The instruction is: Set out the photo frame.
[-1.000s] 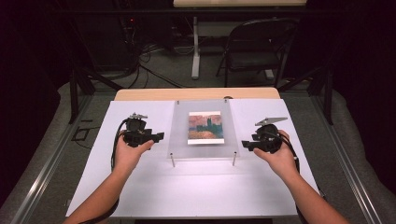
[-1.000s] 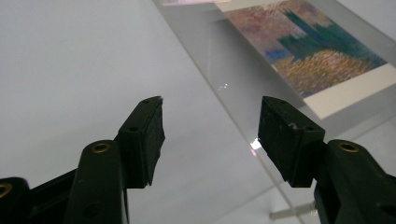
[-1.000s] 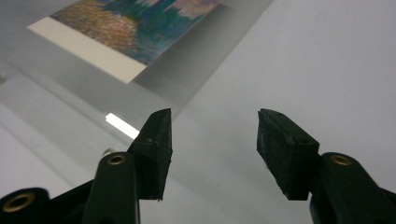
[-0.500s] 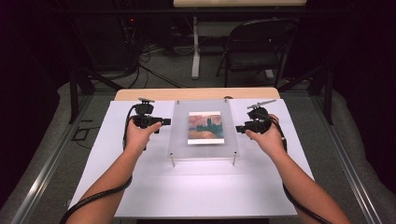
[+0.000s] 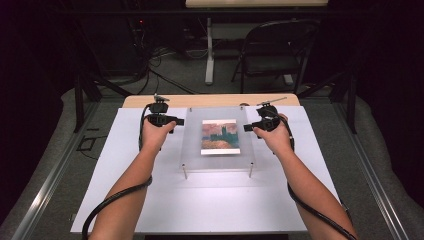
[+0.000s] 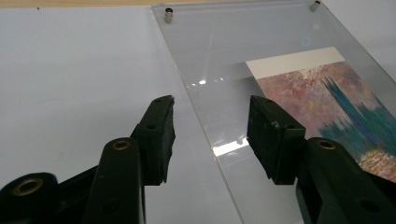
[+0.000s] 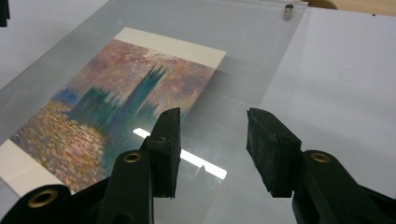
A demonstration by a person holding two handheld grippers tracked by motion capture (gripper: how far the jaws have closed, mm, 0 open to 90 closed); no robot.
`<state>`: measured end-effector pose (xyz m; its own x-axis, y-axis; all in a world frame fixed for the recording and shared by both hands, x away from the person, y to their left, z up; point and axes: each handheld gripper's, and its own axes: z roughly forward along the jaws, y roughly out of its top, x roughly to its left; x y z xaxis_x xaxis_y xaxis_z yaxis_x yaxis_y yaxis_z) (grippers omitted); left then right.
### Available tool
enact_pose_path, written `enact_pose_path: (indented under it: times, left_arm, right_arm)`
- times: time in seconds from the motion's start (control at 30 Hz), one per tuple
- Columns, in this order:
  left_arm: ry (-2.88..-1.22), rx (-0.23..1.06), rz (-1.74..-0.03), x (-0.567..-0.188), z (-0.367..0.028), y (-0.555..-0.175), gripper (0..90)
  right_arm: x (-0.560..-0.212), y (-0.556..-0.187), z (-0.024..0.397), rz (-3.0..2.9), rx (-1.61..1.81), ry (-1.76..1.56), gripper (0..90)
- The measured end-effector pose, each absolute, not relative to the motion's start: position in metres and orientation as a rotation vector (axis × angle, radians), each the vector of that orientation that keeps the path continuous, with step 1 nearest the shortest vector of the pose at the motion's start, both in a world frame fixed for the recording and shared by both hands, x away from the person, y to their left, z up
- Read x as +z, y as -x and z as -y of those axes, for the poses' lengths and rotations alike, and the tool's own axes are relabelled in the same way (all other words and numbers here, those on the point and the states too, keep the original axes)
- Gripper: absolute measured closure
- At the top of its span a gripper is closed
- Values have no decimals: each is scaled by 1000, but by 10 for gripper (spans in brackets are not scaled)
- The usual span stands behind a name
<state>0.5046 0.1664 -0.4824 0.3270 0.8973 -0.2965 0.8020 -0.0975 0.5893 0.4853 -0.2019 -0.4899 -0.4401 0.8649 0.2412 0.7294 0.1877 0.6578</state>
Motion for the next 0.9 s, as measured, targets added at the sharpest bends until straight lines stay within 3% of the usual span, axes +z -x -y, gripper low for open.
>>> enact_pose_path:
  times: [0.57, 0.9]
  left_arm:
    - [-1877, 120, -1602, -506, -155, -531, 499]
    - [-1885, 83, -1580, -520, -145, -536, 432]
  right_arm:
    - [-509, -518, 193, -2198, 1135, -1738, 493]
    - [-518, -529, 195, -2176, 1192, -1823, 460]
